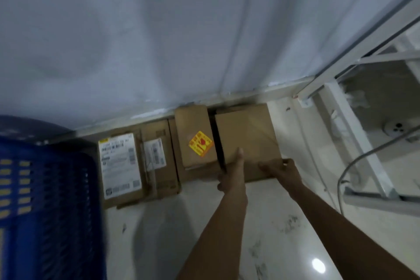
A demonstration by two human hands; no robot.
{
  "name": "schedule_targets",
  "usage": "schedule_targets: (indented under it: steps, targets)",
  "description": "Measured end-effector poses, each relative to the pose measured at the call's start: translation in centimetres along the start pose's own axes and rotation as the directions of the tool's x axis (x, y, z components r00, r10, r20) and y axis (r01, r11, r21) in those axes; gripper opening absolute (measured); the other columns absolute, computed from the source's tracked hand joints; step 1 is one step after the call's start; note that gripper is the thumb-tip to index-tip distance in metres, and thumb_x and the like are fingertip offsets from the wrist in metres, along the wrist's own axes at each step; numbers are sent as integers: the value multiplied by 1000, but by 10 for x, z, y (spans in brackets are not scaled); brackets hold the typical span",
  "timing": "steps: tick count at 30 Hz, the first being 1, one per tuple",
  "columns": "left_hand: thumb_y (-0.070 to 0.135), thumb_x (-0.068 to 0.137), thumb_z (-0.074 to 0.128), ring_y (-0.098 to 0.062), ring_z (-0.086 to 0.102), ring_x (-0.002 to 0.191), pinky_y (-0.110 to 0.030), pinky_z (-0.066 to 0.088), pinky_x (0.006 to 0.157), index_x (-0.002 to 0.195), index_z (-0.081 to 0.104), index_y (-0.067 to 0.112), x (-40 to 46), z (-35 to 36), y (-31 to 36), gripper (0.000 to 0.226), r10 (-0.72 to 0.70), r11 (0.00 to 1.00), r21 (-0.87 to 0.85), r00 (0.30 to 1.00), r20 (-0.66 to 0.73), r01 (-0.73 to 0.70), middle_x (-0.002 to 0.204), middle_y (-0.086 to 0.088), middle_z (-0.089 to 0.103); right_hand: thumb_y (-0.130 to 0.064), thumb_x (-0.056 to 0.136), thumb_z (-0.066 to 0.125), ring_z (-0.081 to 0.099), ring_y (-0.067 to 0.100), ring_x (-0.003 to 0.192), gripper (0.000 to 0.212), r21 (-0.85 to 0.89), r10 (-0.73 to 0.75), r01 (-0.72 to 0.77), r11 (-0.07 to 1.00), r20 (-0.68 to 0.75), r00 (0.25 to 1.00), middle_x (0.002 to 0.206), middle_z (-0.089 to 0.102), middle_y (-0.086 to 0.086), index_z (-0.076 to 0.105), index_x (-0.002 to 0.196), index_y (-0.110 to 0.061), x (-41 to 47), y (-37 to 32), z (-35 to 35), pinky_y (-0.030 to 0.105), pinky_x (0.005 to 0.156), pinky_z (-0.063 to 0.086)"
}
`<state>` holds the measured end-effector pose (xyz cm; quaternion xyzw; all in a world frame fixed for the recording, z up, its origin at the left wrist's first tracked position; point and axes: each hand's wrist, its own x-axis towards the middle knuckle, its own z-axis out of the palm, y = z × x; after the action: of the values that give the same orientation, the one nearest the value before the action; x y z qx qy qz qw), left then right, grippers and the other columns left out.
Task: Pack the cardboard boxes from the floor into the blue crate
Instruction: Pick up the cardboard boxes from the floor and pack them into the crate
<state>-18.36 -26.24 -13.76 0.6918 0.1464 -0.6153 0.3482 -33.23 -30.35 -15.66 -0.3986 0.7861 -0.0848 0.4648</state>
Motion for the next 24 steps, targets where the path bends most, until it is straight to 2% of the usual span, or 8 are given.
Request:
schedule_targets:
  steps: [5,7,9,14,16,18,21,24]
  targets:
    - [81,19,75,-26,41,128,-47,49,97,140,36,19,6,4,13,141,-82,997,-1,993,80,82,141,-6,36,-46,53,90,60,25,90,76,68,-64,64,996,0,998,103,60,13,47,101,-5,14,12,-4,44,77,52]
    - [85,24,69,-31,42,132,-49,45,102,144,31,20,9,0,10,142,-35,998,57,986,165,26,146,-9,36,-53,43,90,58,24,83,85,92,-89,88,992,10,996,96,59,15,47,95,-1,19,17,-7,44,73,50]
    - [92,21,60,-34,40,134,-51,39,108,146,30,21,12,-2,8,147,-22,995,95,971,237,-1,149,-10,37,-57,32,91,57,25,80,88,160,-97,89,983,40,995,89,55,15,46,87,-6,23,20,-11,43,70,47]
    - [94,14,55,-25,31,139,-46,26,115,146,31,27,8,4,9,150,-41,995,-79,982,184,56,152,0,30,-38,33,93,69,29,91,95,285,-75,23,958,175,982,107,68,16,51,113,-11,10,4,-30,44,81,57]
    - [93,30,54,-26,37,135,-47,29,113,141,40,24,0,2,7,132,1,996,-91,988,157,13,149,-2,37,-40,36,92,68,25,95,93,223,-135,104,969,130,982,110,66,8,53,119,-21,-3,-9,-38,38,77,57]
    - [80,57,59,-29,41,131,-48,31,112,139,42,21,-4,1,6,103,-54,980,-181,990,128,77,145,-6,43,-32,51,92,66,20,95,82,160,-224,213,964,57,973,109,66,4,53,122,-28,-14,-20,-49,33,75,55]
    - [68,71,56,-32,41,133,-47,32,112,143,37,16,-2,8,8,91,-56,939,-322,980,193,117,145,-11,44,-30,65,87,67,20,91,72,12,-320,321,947,-65,945,103,68,0,48,124,-41,-22,-29,-67,43,83,56]
    - [57,86,51,-32,46,130,-45,42,100,144,37,18,0,15,8,72,-29,943,-324,987,159,80,144,-13,44,-35,67,85,65,21,88,77,-234,-423,381,895,-170,890,103,67,-2,40,130,-41,-34,-34,-77,42,80,54]
